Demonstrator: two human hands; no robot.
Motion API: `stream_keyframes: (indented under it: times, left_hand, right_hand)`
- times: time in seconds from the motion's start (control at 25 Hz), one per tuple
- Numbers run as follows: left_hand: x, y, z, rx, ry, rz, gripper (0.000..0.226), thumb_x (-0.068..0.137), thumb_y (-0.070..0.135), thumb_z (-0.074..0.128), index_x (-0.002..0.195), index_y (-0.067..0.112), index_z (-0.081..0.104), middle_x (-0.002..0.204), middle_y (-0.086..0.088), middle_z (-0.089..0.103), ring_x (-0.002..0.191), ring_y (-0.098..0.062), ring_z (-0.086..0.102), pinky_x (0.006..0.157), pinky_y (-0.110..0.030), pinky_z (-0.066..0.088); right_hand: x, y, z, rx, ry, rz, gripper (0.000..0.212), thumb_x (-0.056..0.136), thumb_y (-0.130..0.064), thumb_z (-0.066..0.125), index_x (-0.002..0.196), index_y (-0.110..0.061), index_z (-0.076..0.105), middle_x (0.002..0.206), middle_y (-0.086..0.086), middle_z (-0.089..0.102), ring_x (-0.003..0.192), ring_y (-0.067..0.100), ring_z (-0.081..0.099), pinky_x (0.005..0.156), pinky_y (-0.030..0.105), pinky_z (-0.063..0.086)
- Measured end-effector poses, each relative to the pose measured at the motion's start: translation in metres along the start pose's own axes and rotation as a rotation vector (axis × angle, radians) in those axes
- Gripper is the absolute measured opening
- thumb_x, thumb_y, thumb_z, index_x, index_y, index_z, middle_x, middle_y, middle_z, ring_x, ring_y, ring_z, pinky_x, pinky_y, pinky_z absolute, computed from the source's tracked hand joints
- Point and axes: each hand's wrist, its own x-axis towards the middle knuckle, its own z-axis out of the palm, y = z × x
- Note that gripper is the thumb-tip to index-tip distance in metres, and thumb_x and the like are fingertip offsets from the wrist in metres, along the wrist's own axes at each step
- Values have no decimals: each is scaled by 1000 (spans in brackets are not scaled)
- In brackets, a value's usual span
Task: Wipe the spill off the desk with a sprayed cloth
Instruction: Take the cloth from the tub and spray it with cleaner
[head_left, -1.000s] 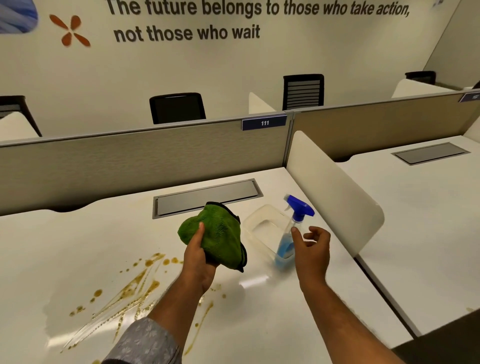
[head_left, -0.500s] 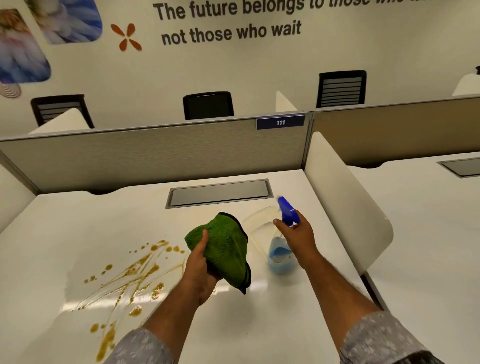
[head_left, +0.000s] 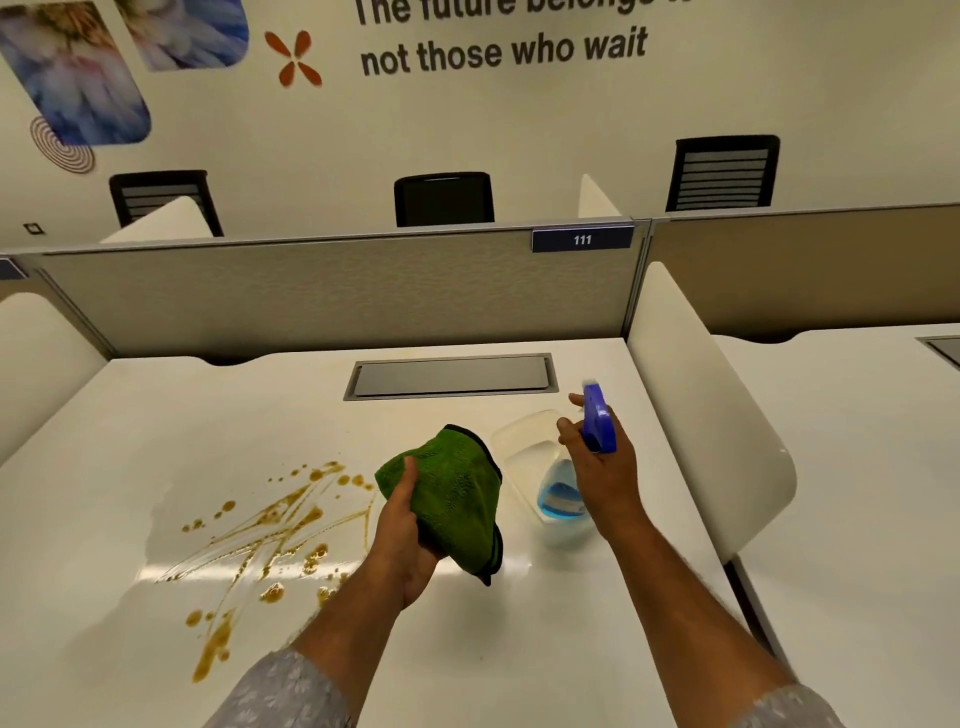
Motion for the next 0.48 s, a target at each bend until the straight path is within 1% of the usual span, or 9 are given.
stream_keyframes:
  times: [0.08,0.12,0.2,0.24,0.28,0.36,0.4,0.44,0.48]
  left_hand:
    - [2,3,-1,-8,-16,19,67,95,64,59,143,18,61,137,-17,71,128,-39,66,112,-66,46]
    - [3,6,-2,-15,-25,32,69,94,66,58,144,18,60,137,-17,71,129,-40,66,112,-65,46]
    - [3,11,-1,-38,-40,59,74,93,71,55,146,18,60,138,-17,71,130,-40,65,113,-66,45]
    - [2,15,0,-48,-49,73,77,93,73,52,145,18,61,139,-17,71,131,-40,65,115,-65,44]
    - [1,19,3,-54,-57,83,79,93,76,50,145,18,62,139,-17,71,132,-40,65,116,-65,42]
    - [0,23,6,-56,-70,96,83,92,80,46,145,18,62,140,-17,71,133,-40,64,119,-64,40]
    - [-2,25,8,-59,-76,99,85,92,80,44,145,17,62,140,-17,70,134,-40,63,119,-64,40]
    - [-4,26,9,-61,-77,100,85,93,80,43,145,16,63,140,-18,70,135,-39,63,119,-63,40]
    - [-5,27,10,-62,-77,101,85,94,80,41,144,15,64,139,-18,71,135,-39,63,118,-62,41]
  right_hand:
    - [-15,-28,-1,3,-20,-146,46,93,-37,70,135,-24,56,120,-3,65,97,10,67,79,10,56]
    - [-24,-41,-1,-1,-48,-239,40,92,-39,69,128,-28,56,115,-6,65,95,4,66,77,6,53]
    - [-42,-60,2,-39,-132,-400,35,91,-39,70,122,-29,55,113,-9,64,97,-2,64,83,6,49]
    - [-51,-63,5,-60,-182,-433,34,92,-37,70,121,-28,57,113,-7,64,100,0,64,86,8,49]
    - [-58,-64,9,-68,-232,-434,31,92,-37,71,119,-27,59,111,-4,65,100,5,65,86,12,51]
    - [-72,-54,21,-88,-310,-392,21,95,-36,74,109,-25,65,100,0,67,90,17,65,81,31,57]
    - [-78,-47,28,-104,-326,-371,19,95,-37,75,103,-23,66,94,-1,66,84,19,65,78,38,57]
    - [-83,-41,34,-121,-324,-357,19,94,-40,75,98,-23,66,89,-2,65,81,20,63,75,39,56]
    - [-86,-34,40,-141,-316,-348,21,93,-43,74,94,-24,65,85,-2,63,78,18,62,72,36,54]
